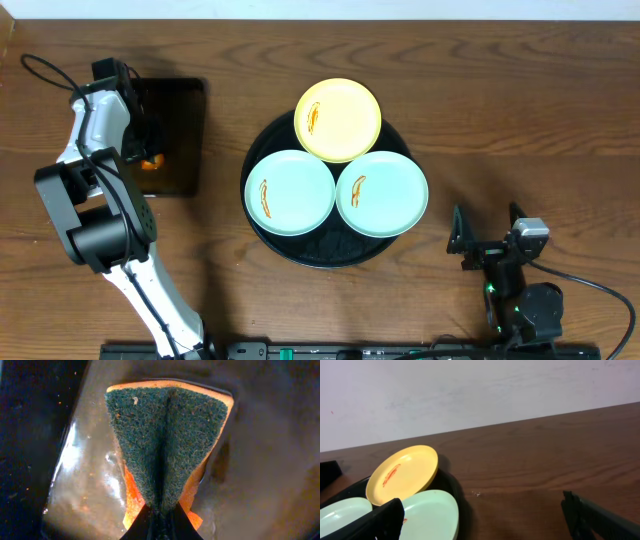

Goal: Clean dirty plates on tray and stack at the side
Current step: 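Lower the left gripper and grasp the green-orange sponge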

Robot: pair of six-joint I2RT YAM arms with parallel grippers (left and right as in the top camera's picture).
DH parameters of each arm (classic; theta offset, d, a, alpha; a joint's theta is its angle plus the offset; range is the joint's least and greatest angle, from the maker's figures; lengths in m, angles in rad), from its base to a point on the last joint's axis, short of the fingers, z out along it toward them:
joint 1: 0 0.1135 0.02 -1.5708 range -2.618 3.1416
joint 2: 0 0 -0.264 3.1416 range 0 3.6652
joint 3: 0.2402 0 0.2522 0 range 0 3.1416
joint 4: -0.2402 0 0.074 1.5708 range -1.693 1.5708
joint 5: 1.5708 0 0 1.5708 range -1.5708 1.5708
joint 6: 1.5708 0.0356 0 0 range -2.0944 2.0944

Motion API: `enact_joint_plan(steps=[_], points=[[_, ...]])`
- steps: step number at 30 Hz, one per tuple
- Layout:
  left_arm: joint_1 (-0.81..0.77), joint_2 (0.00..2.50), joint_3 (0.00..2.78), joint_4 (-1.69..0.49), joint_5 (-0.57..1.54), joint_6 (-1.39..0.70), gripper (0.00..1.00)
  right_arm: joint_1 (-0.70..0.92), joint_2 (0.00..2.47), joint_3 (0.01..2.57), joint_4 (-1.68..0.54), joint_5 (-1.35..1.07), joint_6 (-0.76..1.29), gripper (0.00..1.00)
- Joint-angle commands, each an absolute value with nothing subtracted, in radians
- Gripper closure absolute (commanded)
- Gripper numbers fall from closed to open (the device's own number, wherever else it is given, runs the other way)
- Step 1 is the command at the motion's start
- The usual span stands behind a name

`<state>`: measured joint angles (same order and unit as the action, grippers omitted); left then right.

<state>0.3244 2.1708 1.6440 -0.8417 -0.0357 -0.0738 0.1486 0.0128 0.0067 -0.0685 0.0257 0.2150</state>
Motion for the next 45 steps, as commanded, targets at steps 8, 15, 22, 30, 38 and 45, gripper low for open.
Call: enact_joint_plan(steps=[8,15,22,30,38,45], points=[[0.325,2.072,1.644,-0.863,-0.034,-0.076,0.77,0.138,0.012,0.006,-0.072,0.025,0.201,0.01],[0.325,2.101,1.639,-0.851,-0.034,-0.075,0.36,0.138,0.011,0.006,-0.072,0.025,0.201,0.01],[0.325,2.108,1.638,-0.763,-0.037,-0.075,0.33,0.138,0.011,0.006,-0.072,0.025,0.201,0.01],[0.325,2.164,1.638,-0.732,-0.022,-0.075,0.33,0.138,0.011,0.006,-0.072,0.025,0.201,0.01],[0.326,2.205,1.638,-0.735,0.054,-0.075,0.37,0.138,0.012,0.006,-0.072,0.025,0.201,0.01],[0.333,2.205,1.638,-0.741,-0.001,-0.075,0.64,0.138,0.011,0.006,-0.072,0.025,0.201,0.01]])
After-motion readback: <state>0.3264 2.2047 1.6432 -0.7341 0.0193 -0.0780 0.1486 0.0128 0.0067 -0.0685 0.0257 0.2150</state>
